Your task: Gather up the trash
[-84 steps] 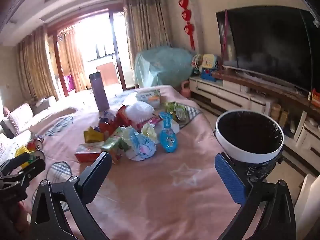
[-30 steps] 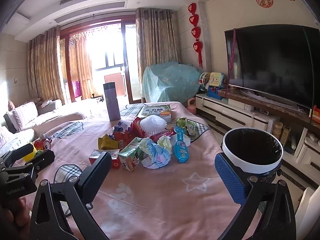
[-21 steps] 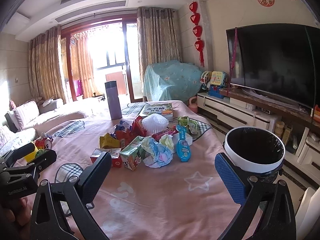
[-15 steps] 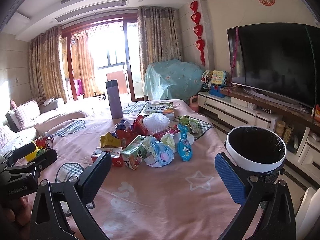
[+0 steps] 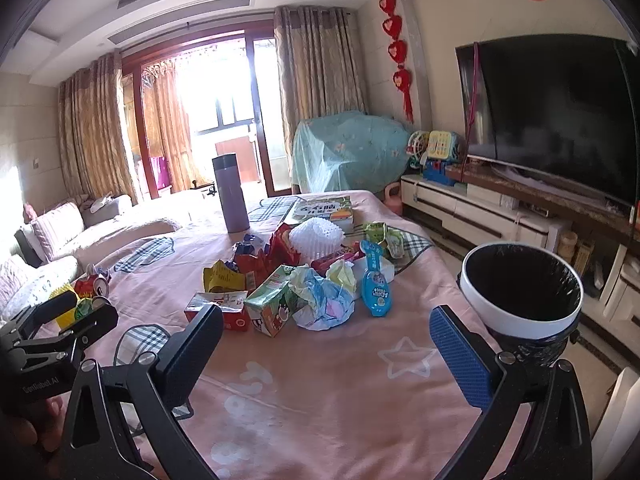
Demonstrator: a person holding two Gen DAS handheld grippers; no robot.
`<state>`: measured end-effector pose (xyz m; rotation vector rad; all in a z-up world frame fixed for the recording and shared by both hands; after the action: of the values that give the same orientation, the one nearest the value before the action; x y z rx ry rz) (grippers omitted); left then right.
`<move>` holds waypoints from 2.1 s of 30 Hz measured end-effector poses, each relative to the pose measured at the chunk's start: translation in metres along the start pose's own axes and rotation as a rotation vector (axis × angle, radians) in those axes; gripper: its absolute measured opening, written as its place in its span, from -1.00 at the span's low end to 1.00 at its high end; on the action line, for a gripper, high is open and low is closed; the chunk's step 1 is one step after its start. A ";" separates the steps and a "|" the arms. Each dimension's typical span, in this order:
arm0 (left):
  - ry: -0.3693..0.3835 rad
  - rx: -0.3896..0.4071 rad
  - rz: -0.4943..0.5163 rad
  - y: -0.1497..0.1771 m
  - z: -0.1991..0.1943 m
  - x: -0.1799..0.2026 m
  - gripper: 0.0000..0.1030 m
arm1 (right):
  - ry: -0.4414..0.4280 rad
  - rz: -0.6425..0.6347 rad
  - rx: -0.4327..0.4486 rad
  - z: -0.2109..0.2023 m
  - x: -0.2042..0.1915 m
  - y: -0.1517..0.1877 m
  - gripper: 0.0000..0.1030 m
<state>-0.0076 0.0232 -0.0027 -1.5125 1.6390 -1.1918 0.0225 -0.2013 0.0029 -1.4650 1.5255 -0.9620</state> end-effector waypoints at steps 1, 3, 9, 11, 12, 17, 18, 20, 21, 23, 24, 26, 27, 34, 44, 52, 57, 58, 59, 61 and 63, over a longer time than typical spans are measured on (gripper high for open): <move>0.001 -0.006 -0.004 0.000 0.002 -0.003 1.00 | -0.004 0.003 -0.005 0.002 0.000 0.000 0.99; 0.003 -0.025 -0.010 0.001 0.009 -0.007 1.00 | -0.011 0.009 -0.017 0.007 0.001 0.000 0.99; 0.054 -0.107 -0.007 0.003 0.040 -0.019 0.87 | -0.037 0.017 -0.078 0.028 -0.001 -0.001 0.96; 0.087 -0.145 0.016 0.002 0.053 -0.023 0.86 | -0.045 0.014 -0.110 0.038 -0.002 -0.001 0.90; 0.109 -0.169 0.033 0.001 0.062 -0.025 0.86 | -0.049 0.012 -0.124 0.042 -0.003 0.000 0.87; 0.158 -0.269 0.151 -0.005 0.100 -0.037 0.86 | -0.066 0.008 -0.211 0.071 -0.004 0.003 0.61; 0.159 -0.284 0.173 -0.006 0.107 -0.039 0.86 | -0.066 0.010 -0.223 0.075 -0.004 0.004 0.59; 0.183 -0.309 0.213 -0.008 0.121 -0.043 0.86 | -0.063 0.013 -0.252 0.085 -0.004 0.005 0.57; 0.195 -0.318 0.221 -0.009 0.127 -0.045 0.86 | -0.062 0.015 -0.264 0.090 -0.004 0.005 0.56; 0.241 -0.354 0.230 -0.010 0.140 -0.049 0.86 | -0.058 0.014 -0.285 0.100 -0.005 0.006 0.55; 0.259 -0.368 0.236 -0.011 0.146 -0.051 0.86 | -0.055 0.014 -0.297 0.106 -0.005 0.006 0.54; 0.295 -0.394 0.254 -0.010 0.159 -0.051 0.86 | -0.055 0.016 -0.319 0.117 -0.006 0.007 0.54; 0.300 -0.405 0.265 -0.010 0.165 -0.051 0.87 | -0.054 0.018 -0.329 0.122 -0.006 0.008 0.54; 0.333 -0.444 0.306 -0.007 0.183 -0.043 0.80 | -0.077 0.015 -0.388 0.149 -0.013 0.010 -0.08; 0.336 -0.386 0.283 -0.001 0.147 -0.017 0.11 | -0.140 0.033 -0.322 0.118 -0.004 0.003 -0.39; 0.305 -0.263 0.151 -0.011 0.099 0.000 0.08 | -0.147 0.084 -0.300 0.088 0.031 0.003 -0.39; 0.327 -0.214 0.159 -0.020 0.087 0.032 0.08 | -0.116 0.119 -0.279 0.073 0.060 0.001 -0.39; 0.342 -0.210 0.165 -0.022 0.088 0.041 0.08 | -0.106 0.127 -0.275 0.071 0.067 0.001 -0.39; 0.354 -0.208 0.170 -0.024 0.089 0.048 0.08 | -0.099 0.133 -0.272 0.068 0.073 0.001 -0.39; 0.372 -0.202 0.187 -0.026 0.093 0.065 0.08 | -0.081 0.151 -0.268 0.066 0.086 0.000 -0.39; 0.395 -0.204 0.206 -0.027 0.099 0.083 0.08 | -0.061 0.172 -0.263 0.063 0.101 -0.002 -0.39</move>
<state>0.0783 -0.0769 -0.0076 -1.2360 2.1776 -1.2977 0.0798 -0.3022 -0.0241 -1.4979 1.7519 -0.6278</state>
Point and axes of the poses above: each gripper's, at about its wrist camera, not at the fingertips, and z roughly the way its jaws point, x to its right, y to its underside, the point moved 1 cm from there along z, roughly the way its jaws point, and after that the axes turned 14 degrees about y, right-handed, at the moved point
